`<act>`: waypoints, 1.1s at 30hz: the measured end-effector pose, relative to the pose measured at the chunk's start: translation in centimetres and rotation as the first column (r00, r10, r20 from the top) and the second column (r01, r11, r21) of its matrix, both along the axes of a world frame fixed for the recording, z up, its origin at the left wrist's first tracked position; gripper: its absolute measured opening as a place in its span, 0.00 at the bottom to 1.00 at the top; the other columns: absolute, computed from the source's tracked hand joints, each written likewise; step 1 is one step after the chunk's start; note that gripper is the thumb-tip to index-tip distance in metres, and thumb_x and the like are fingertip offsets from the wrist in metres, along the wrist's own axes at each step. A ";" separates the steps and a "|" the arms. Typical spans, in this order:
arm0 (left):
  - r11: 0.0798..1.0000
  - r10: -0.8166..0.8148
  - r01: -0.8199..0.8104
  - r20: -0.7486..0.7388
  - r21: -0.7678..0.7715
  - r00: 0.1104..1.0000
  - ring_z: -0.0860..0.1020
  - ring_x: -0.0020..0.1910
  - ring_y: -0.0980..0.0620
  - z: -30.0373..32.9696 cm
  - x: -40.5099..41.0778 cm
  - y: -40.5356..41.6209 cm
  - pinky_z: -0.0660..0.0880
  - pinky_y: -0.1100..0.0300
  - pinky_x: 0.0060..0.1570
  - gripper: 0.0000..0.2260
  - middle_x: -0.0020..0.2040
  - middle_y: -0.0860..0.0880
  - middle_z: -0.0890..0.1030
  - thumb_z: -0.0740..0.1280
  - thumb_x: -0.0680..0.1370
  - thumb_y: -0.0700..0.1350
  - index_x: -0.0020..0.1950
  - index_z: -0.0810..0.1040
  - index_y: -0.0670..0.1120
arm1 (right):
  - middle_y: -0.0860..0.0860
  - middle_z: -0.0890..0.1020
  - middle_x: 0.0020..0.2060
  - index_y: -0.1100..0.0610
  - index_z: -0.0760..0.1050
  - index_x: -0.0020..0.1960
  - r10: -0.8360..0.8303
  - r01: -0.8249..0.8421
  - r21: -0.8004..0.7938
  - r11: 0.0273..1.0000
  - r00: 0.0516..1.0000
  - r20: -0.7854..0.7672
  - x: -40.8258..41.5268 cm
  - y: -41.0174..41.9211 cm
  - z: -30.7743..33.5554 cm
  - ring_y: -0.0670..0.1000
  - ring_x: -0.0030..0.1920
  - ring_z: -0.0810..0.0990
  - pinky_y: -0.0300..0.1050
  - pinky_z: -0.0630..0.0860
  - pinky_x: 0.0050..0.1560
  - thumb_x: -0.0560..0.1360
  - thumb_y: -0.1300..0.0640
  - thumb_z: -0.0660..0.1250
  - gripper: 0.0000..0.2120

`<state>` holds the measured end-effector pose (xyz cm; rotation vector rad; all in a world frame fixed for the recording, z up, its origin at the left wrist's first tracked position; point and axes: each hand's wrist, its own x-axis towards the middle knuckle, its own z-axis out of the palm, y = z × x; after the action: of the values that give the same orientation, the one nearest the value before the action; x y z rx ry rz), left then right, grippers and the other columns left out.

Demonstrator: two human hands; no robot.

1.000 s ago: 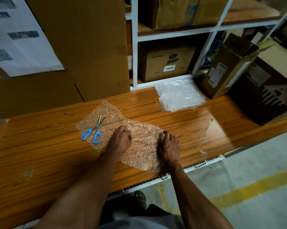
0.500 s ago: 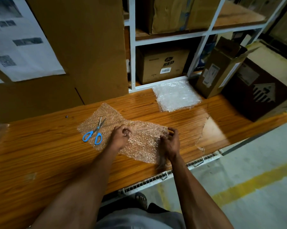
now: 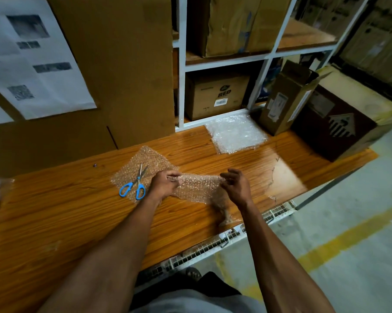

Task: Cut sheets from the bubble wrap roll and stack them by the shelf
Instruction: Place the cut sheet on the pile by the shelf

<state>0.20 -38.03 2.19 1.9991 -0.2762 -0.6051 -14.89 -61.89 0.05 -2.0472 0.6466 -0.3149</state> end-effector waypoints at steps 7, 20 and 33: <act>0.999 0.044 -0.044 0.000 -0.026 0.999 0.82 0.46 0.53 1.1 0.0 0.1 0.74 0.65 0.40 0.09 0.45 0.52 0.85 0.78 0.74 0.37 0.44 0.82 0.50 | 0.53 0.87 0.50 0.56 0.87 0.50 -0.082 0.100 -0.150 0.984 0.989 0.121 0.3 0.6 3.3 0.52 0.50 0.85 0.49 0.82 0.50 0.78 0.54 0.75 0.06; 0.935 0.043 -0.140 -0.286 -0.327 0.957 0.81 0.53 0.45 3.3 0.8 -4.1 0.78 0.50 0.48 0.08 0.54 0.44 0.85 0.73 0.79 0.41 0.56 0.80 0.50 | 0.52 0.77 0.39 0.56 0.78 0.52 -0.223 0.148 0.504 0.851 0.970 0.091 1.7 -3.7 5.0 0.49 0.35 0.76 0.45 0.76 0.32 0.84 0.47 0.67 0.12; 0.984 0.108 -0.114 -0.049 -0.136 0.993 0.81 0.54 0.50 2.9 5.4 -18.9 0.80 0.52 0.55 0.10 0.55 0.50 0.84 0.68 0.81 0.34 0.50 0.85 0.49 | 0.52 0.74 0.36 0.54 0.70 0.61 0.055 -0.093 0.448 0.889 0.994 0.098 6.8 -19.4 2.9 0.46 0.30 0.72 0.42 0.70 0.29 0.84 0.66 0.64 0.09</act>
<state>5.58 -56.94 5.14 1.8531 -0.1756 -0.5415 -8.11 -81.26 2.93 -1.5961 0.5302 -0.1803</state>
